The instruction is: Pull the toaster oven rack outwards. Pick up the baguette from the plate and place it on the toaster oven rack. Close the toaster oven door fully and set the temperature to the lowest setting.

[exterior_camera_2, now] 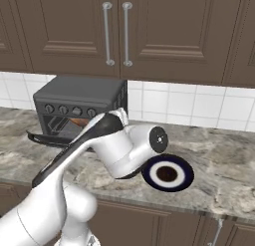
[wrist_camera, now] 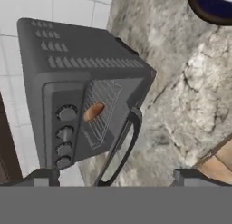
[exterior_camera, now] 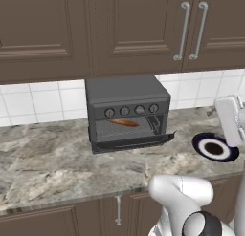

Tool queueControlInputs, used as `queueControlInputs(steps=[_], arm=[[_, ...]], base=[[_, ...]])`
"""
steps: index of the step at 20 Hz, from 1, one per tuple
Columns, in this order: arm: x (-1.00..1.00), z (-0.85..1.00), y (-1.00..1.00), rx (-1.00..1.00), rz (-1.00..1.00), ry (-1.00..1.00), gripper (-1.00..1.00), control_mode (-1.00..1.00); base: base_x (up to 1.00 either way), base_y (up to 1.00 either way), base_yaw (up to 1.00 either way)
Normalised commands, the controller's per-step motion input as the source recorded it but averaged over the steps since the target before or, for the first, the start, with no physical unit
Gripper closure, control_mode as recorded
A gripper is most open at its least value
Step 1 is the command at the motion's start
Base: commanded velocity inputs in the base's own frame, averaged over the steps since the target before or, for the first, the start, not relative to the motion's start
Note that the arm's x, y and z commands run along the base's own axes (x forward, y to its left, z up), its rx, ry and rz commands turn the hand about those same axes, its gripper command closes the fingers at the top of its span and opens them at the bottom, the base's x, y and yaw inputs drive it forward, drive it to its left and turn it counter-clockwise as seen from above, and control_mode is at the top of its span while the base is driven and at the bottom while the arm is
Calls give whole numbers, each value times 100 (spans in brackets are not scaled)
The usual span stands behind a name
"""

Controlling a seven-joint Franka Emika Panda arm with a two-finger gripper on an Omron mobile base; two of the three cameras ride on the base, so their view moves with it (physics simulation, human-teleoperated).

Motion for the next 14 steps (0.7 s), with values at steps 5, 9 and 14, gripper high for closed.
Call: queueControlInputs(steps=[5, 9, 14], arm=[[-57, 3, 100, -67, 0, -29, -100, -100], [-53, 7, 100, -73, 2, -12, -100, -100], [-70, 27, 100, -84, 17, 0, -100, -100]], base=[[0, 0, 0], [0, 0, 0], [0, 0, 0]])
